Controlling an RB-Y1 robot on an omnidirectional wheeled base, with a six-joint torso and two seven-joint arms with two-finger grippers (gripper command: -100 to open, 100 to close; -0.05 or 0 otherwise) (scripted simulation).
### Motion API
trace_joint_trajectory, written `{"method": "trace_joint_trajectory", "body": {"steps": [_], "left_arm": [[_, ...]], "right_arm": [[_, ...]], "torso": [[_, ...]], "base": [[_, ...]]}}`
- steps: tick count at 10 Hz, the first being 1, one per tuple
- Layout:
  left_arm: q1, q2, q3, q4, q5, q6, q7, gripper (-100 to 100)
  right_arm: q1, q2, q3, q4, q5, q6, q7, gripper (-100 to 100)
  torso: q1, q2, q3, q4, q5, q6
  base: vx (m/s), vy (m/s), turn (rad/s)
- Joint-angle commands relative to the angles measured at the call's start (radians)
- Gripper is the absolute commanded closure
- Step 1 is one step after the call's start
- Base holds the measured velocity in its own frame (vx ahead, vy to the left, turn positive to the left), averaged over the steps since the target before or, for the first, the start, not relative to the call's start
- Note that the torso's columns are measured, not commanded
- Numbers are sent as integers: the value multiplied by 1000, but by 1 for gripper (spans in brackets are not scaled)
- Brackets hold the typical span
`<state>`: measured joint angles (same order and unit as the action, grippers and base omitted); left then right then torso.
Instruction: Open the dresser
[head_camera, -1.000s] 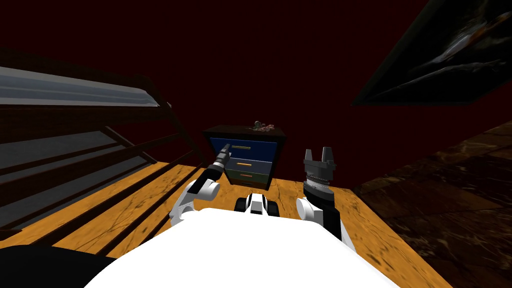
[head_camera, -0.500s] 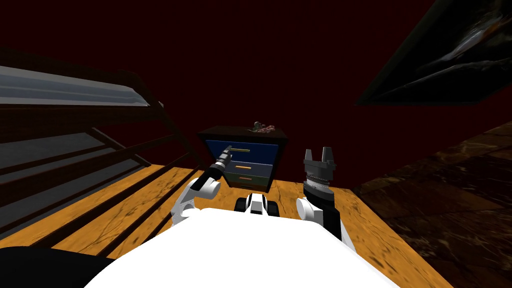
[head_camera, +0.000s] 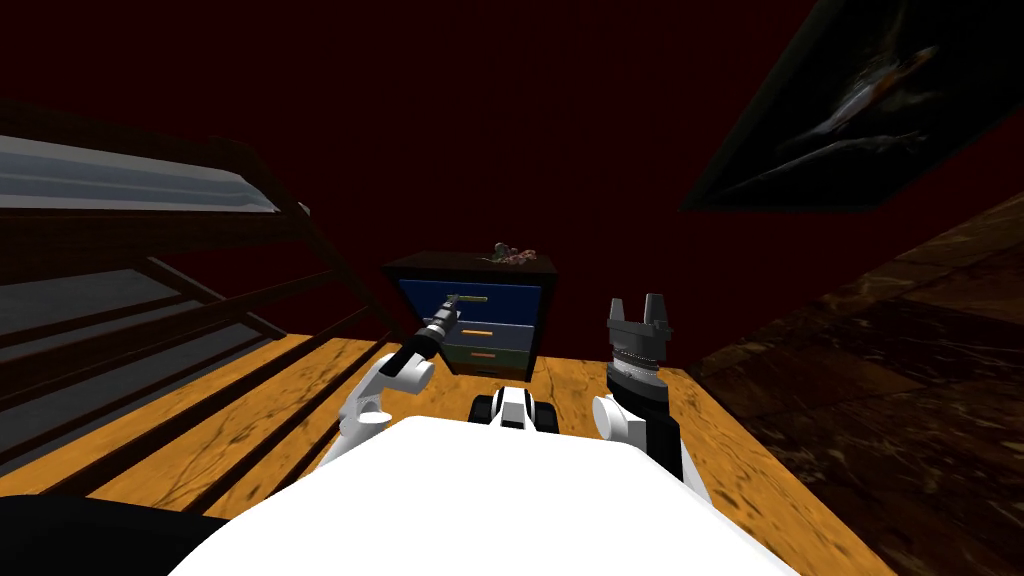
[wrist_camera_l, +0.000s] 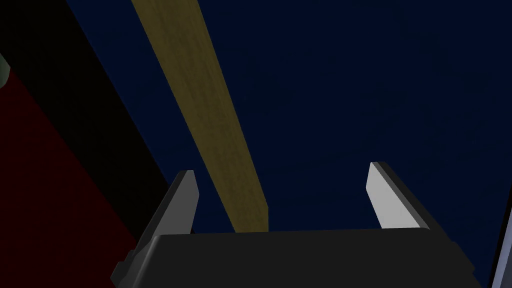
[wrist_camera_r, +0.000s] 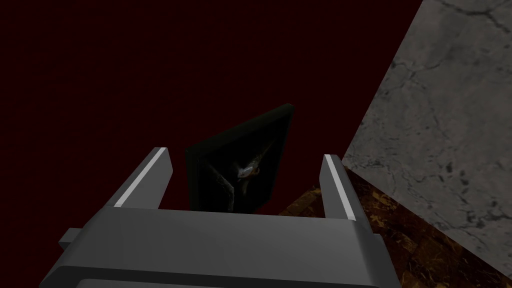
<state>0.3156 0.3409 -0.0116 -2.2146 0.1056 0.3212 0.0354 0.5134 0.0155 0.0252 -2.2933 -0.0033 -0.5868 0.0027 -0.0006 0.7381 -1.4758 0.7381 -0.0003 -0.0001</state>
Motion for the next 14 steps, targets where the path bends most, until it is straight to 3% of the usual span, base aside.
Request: {"method": "trace_joint_trajectory", "body": {"steps": [1, 2, 3, 4, 5, 6, 7, 8, 10, 11, 13, 14], "left_arm": [[-10, 73, 32, 72, 50, -53, 42, -100], [-10, 101, 32, 101, 50, -53, 42, -100], [-19, 134, 57, 129, 91, -98, 77, -100], [-19, 167, 57, 153, 91, -101, 77, -100], [-19, 177, 57, 173, 91, -101, 77, -100], [-28, 216, 83, 206, 132, -149, 112, -100], [-28, 248, 83, 241, 132, -149, 112, -100], [-38, 274, 109, 271, 174, -187, 148, -100], [-38, 323, 109, 318, 174, -196, 148, -100], [-47, 356, 134, 346, 215, -237, 183, -100], [-47, 395, 134, 391, 215, -244, 183, -100], [-56, 426, 160, 424, 256, -289, 218, -100]], "right_arm": [[0, 0, 0, 0, 0, 0, 0, 0], [0, 0, 0, 0, 0, 0, 0, 0], [0, 0, 0, 0, 0, 0, 0, 0], [0, 0, 0, 0, 0, 0, 0, 0], [0, 0, 0, 0, 0, 0, 0, 0], [0, 0, 0, 0, 0, 0, 0, 0], [0, 0, 0, 0, 0, 0, 0, 0], [0, 0, 0, 0, 0, 0, 0, 0], [0, 0, 0, 0, 0, 0, 0, 0], [0, 0, 0, 0, 0, 0, 0, 0], [0, 0, 0, 0, 0, 0, 0, 0], [0, 0, 0, 0, 0, 0, 0, 0]], "torso": [[5, -2, -2, -1, 1, 0], [4, -1, -1, -1, 1, 0], [2, -2, -1, -1, 1, 0], [-1, -2, -1, -1, 0, 0], [0, -2, -1, -1, 0, 1], [3, -2, -2, -1, 1, 0], [3, -4, -3, 0, 0, 2], [2, -6, -4, -1, 0, 2], [1, -7, -5, -1, -1, 3], [3, -6, -4, -1, 1, 1], [4, -8, -6, 1, -1, 2], [6, -8, -6, 0, 0, 1]], "base": [[-32, -58, -102], [-30, -69, -70], [-42, -122, -101], [-39, -107, -52], [-13, -48, -2], [-26, -82, -86], [-37, -91, -61], [-48, -125, -133], [-25, -74, -21], [-18, -81, -87], [-25, -81, -40], [-34, -106, -119]]}}
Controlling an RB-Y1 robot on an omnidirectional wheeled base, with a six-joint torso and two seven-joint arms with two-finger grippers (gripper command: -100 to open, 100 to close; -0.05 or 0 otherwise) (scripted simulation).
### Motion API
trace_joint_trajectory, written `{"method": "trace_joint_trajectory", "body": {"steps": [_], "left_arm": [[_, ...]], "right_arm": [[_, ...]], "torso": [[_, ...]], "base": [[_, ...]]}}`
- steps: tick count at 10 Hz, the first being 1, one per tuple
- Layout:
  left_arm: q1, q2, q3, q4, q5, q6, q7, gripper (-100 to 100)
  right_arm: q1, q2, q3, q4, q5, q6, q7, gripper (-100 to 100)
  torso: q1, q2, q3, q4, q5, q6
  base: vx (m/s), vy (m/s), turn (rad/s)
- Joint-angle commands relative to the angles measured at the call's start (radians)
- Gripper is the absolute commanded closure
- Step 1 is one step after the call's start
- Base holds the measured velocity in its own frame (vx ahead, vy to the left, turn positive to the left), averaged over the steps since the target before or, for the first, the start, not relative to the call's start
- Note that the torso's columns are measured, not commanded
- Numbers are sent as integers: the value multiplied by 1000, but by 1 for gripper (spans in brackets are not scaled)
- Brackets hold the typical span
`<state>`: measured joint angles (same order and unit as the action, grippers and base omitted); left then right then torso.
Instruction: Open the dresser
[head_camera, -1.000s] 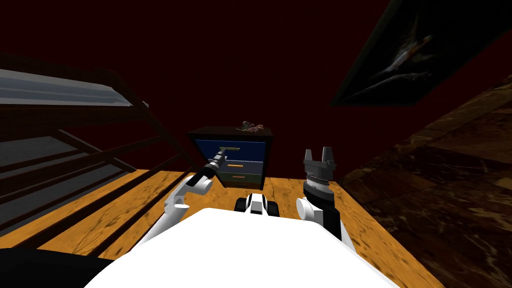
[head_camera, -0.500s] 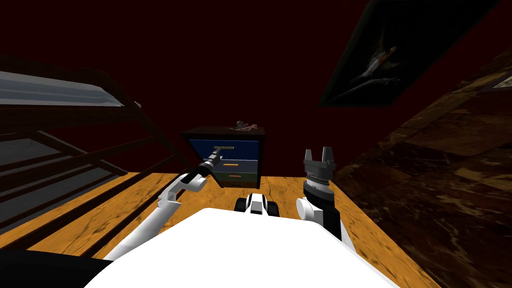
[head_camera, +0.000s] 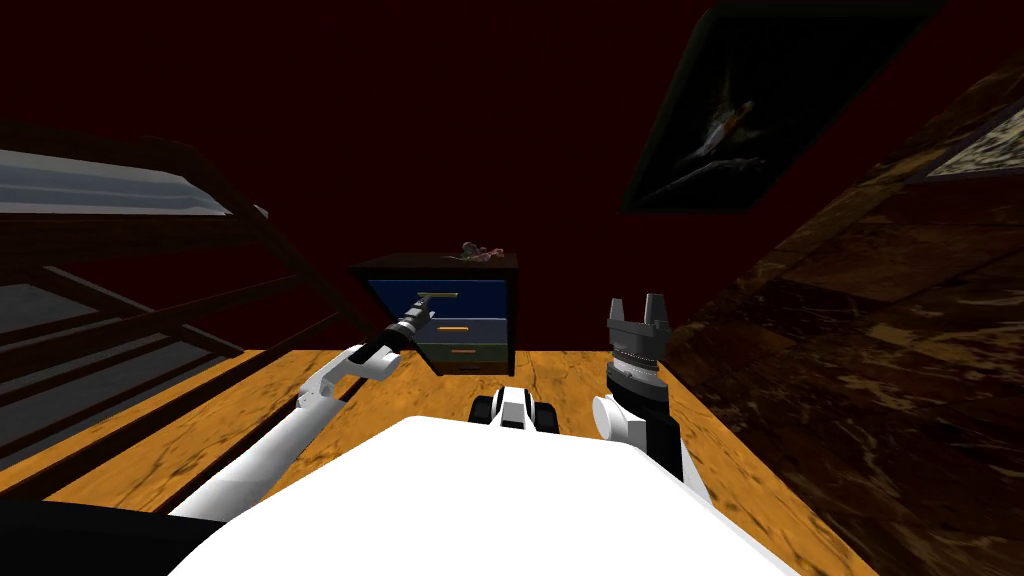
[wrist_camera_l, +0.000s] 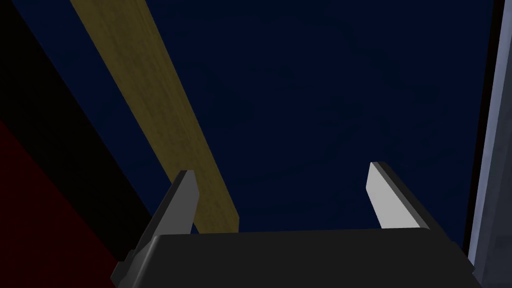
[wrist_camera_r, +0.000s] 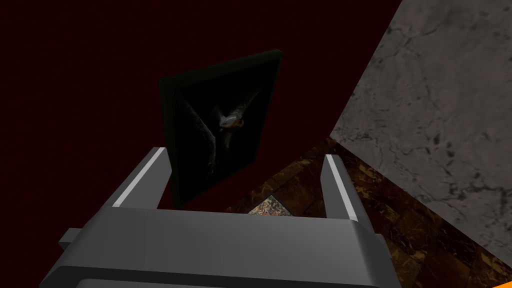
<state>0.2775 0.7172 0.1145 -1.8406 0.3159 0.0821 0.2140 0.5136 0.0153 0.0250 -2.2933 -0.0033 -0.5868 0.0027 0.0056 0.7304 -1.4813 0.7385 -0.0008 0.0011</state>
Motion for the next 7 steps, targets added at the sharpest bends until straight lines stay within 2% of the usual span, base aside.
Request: {"method": "trace_joint_trajectory", "body": {"steps": [1, 2, 3, 4, 6, 7], "left_arm": [[-18, 71, 34, 69, 46, -52, 39, -100], [-18, 92, 34, 90, 46, -52, 39, -100], [-27, 118, 60, 125, 87, -94, 74, -100], [-27, 120, 60, 157, 87, -100, 74, -100], [-27, 165, 60, 162, 87, -100, 74, -100], [-36, 199, 85, 212, 128, -148, 109, -100]], "right_arm": [[0, 0, 0, 0, 0, 0, 0, 0], [0, 0, 0, 0, 0, 0, 0, 0], [0, 0, 0, 0, 0, 0, 0, 0], [0, 0, 0, 0, 0, 0, 0, 0], [0, 0, 0, 0, 0, 0, 0, 0], [0, 0, 0, 0, 0, 0, 0, 0]], "torso": [[-2, 0, -1, 3, -3, 2], [-3, 0, -1, 3, -4, 1], [1, -1, -1, 3, -3, 0], [0, -2, -2, 4, -4, 2], [2, -2, -2, 0, -1, -1], [0, 2, 1, -1, 2, -1]], "base": [[-35, -103, -56], [-17, -43, 8], [-42, -85, -89], [-34, -91, -82], [18, -7, 2], [10, -52, -131]]}}
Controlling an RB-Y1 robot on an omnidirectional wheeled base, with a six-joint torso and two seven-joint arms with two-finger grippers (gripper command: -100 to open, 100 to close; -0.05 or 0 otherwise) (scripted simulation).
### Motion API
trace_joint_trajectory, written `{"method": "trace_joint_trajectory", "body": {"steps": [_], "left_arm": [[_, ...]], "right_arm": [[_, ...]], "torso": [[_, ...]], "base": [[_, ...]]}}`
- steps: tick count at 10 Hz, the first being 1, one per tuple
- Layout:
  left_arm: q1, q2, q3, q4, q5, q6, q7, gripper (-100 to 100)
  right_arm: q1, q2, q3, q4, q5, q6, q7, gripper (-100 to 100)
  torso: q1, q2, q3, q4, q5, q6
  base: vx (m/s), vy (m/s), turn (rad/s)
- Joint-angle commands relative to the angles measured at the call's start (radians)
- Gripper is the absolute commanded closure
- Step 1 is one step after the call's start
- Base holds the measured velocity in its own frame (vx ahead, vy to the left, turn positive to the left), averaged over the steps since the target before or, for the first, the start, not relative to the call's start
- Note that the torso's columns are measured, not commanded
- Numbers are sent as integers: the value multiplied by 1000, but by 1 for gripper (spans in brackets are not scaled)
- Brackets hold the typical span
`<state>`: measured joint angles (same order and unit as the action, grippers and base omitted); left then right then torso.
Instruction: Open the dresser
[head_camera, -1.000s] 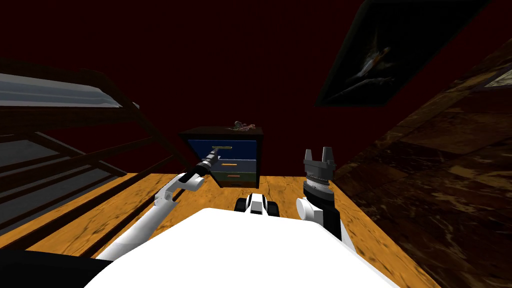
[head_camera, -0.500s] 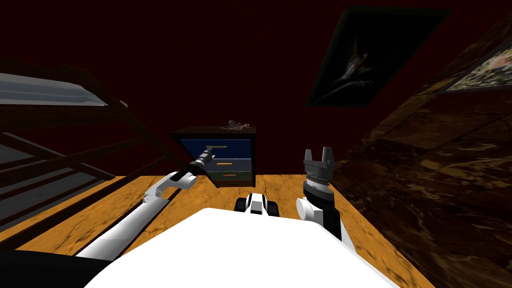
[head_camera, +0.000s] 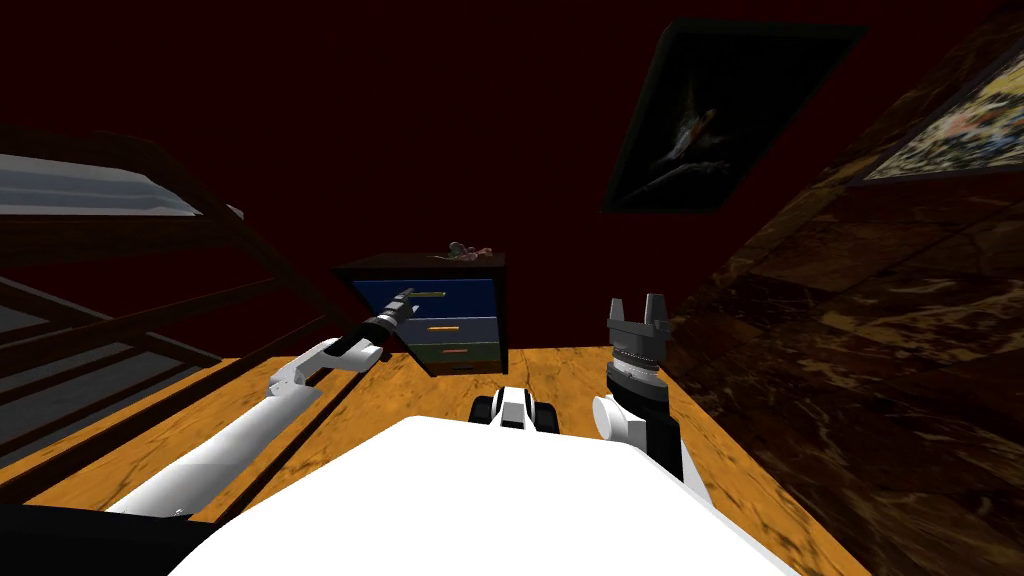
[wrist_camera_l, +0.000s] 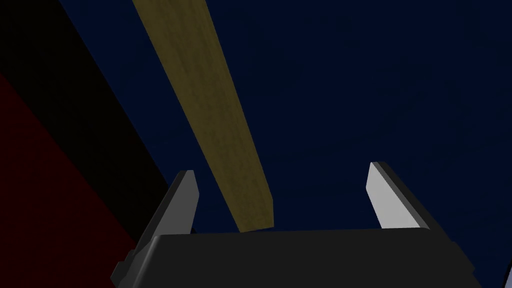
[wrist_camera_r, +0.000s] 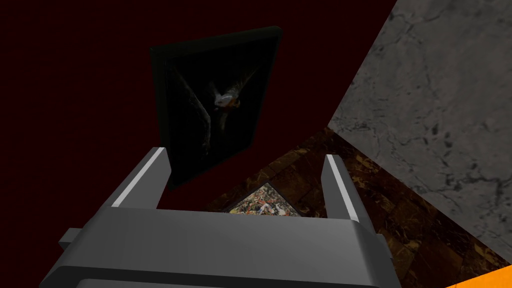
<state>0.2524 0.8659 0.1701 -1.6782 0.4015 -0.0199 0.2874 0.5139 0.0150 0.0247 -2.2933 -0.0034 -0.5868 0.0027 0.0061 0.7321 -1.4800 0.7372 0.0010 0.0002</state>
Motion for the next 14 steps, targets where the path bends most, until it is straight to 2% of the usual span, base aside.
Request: {"method": "trace_joint_trajectory", "body": {"steps": [1, 3, 4, 5, 6, 8, 9, 10, 12, 13, 14], "left_arm": [[-11, 83, 30, 73, 43, -46, 36, -100], [-14, 81, 21, 76, 42, -45, 36, -100], [-2, 33, 4, 26, 1, 2, 1, 100], [-2, 16, 4, 0, 1, 2, 1, 100], [7, -6, -22, -30, -37, 35, -34, 100], [7, -46, -22, -73, -40, 50, -34, 100], [7, -57, -22, -73, -40, 50, -34, 100], [17, -98, -47, -129, -81, 89, -69, 100], [17, -130, -47, -145, -81, 97, -69, 100], [26, -154, -73, -195, -122, 135, -104, 100], [26, -186, -73, -218, -122, 145, -104, 100]], "right_arm": [[0, 0, 0, 0, 0, 0, 0, 0], [0, 0, 0, 0, 0, 0, 0, 0], [0, 0, 0, 0, 0, 0, 0, 0], [0, 0, 0, 0, 0, 0, 0, 0], [0, 0, 0, 0, 0, 0, 0, 0], [0, 0, 0, 0, 0, 0, 0, 0], [0, 0, 0, 0, 0, 0, 0, 0], [0, 0, 0, 0, 0, 0, 0, 0], [0, 0, 0, 0, 0, 0, 0, 0], [0, 0, 0, 0, 0, 0, 0, 0], [0, 0, 0, 0, 0, 0, 0, 0]], "torso": [[-7, 5, 3, 1, -1, 0], [-6, 6, 4, 2, -3, 1], [-4, 5, 4, 1, -1, 0], [2, 3, 2, 0, 1, -1], [4, 0, 1, -5, 6, 0], [6, -4, -1, -10, 11, -1], [2, -6, -2, -11, 10, 2], [-1, -6, -2, -13, 10, 3], [0, -10, -4, -14, 11, 6], [-2, -10, -4, -14, 10, 5], [-3, -9, -4, -14, 10, 7]], "base": [[-17, -89, -46], [-11, -41, 9], [40, 89, 124], [45, 117, 57], [24, 127, 102], [18, 81, 37], [-6, 31, -7], [18, 92, 125], [15, 69, 28], [28, 90, 126], [27, 98, 88]]}}
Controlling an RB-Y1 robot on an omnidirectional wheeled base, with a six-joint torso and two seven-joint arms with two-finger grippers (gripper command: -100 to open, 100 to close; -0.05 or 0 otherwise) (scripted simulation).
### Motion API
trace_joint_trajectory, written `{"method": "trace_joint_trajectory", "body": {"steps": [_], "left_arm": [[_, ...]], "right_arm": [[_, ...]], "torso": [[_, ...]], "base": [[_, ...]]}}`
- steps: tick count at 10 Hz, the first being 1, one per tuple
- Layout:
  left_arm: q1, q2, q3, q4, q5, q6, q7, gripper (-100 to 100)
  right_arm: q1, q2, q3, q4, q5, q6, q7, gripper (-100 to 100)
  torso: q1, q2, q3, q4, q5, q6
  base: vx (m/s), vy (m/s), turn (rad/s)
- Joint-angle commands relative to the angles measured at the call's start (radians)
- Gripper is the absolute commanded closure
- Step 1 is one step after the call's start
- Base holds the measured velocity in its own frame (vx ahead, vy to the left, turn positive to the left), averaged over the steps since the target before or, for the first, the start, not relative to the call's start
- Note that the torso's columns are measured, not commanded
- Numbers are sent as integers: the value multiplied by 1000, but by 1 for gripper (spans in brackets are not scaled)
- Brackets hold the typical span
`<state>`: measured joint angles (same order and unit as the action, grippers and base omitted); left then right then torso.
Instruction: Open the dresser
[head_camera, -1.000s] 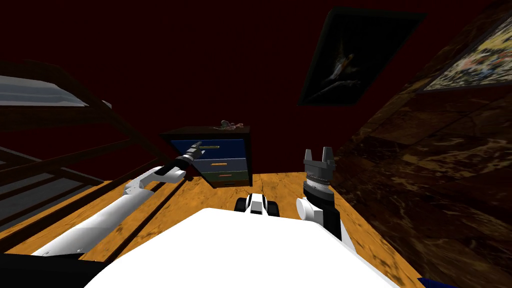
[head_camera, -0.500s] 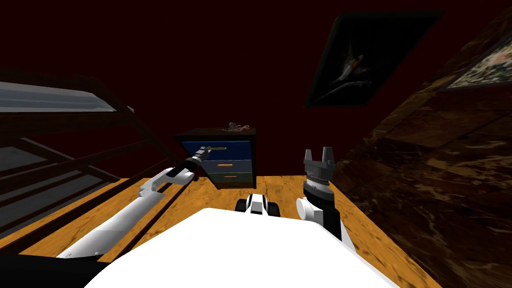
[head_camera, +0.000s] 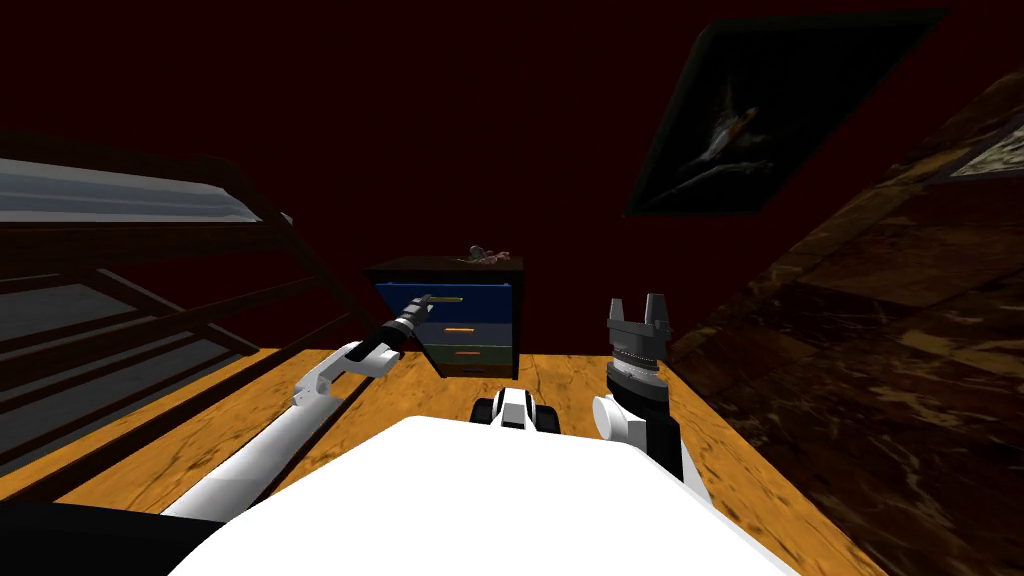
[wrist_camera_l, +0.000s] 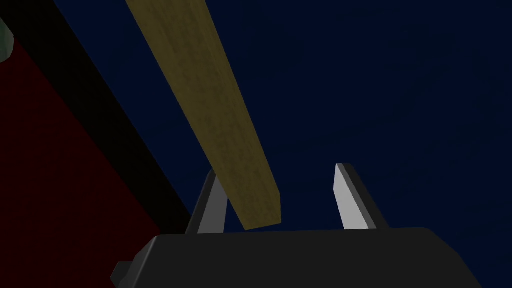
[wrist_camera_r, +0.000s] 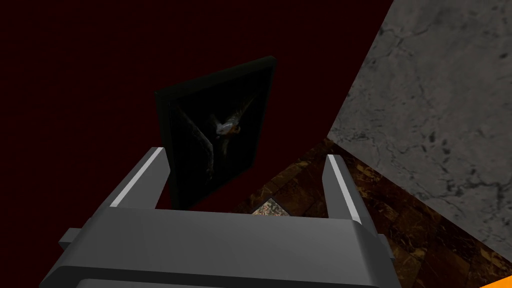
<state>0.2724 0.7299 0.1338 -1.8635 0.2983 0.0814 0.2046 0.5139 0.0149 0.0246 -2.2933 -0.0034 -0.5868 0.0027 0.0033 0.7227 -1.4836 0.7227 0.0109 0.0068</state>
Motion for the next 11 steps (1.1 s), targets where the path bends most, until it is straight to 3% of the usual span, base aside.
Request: {"method": "trace_joint_trajectory", "body": {"steps": [1, 2, 3, 4, 5, 6, 7, 9, 10, 11], "left_arm": [[6, -66, -37, -33, -19, 44, -22, 100], [15, -110, -62, -99, -60, 87, -57, 100], [15, -137, -62, -105, -60, 91, -57, 100], [24, -166, -87, -161, -102, 139, -92, 100], [24, -205, -88, -178, -102, 139, -92, 100], [24, -212, -88, -178, -102, 139, -92, 100], [33, -258, -114, -240, -143, 186, -127, 100], [33, -285, -114, -251, -143, 186, -127, 100], [42, -324, -139, -313, -184, 229, -162, 100], [42, -355, -139, -323, -184, 234, -162, 100]], "right_arm": [[0, 0, 0, 0, 0, 0, 0, 0], [0, 0, 0, 0, 0, 0, 0, 0], [0, 0, 0, 0, 0, 0, 0, 0], [0, 0, 0, 0, 0, 0, 0, 0], [0, 0, 0, 0, 0, 0, 0, 0], [0, 0, 0, 0, 0, 0, 0, 0], [0, 0, 0, 0, 0, 0, 0, 0], [0, 0, 0, 0, 0, 0, 0, 0], [0, 0, 0, 0, 0, 0, 0, 0], [0, 0, 0, 0, 0, 0, 0, 0]], "torso": [[-2, 0, 0, 0, -1, 2], [-6, 0, 0, 1, -3, 2], [-6, 1, 0, 1, -3, 3], [-7, 0, 0, 1, -4, 3], [-6, 0, 0, 1, -4, 4], [-7, 1, 0, 0, -4, 2], [-10, 2, 1, 1, -5, 2], [-7, 3, 1, 3, -6, 1], [-8, 3, 2, 2, -6, 1], [-7, 3, 2, 3, -6, 0]], "base": [[12, 50, -6], [29, 89, 110], [29, 96, 63], [37, 129, 123], [40, 111, 30], [21, 41, -19], [35, 71, 120], [23, 61, 27], [30, 83, 100], [29, 83, 52]]}}
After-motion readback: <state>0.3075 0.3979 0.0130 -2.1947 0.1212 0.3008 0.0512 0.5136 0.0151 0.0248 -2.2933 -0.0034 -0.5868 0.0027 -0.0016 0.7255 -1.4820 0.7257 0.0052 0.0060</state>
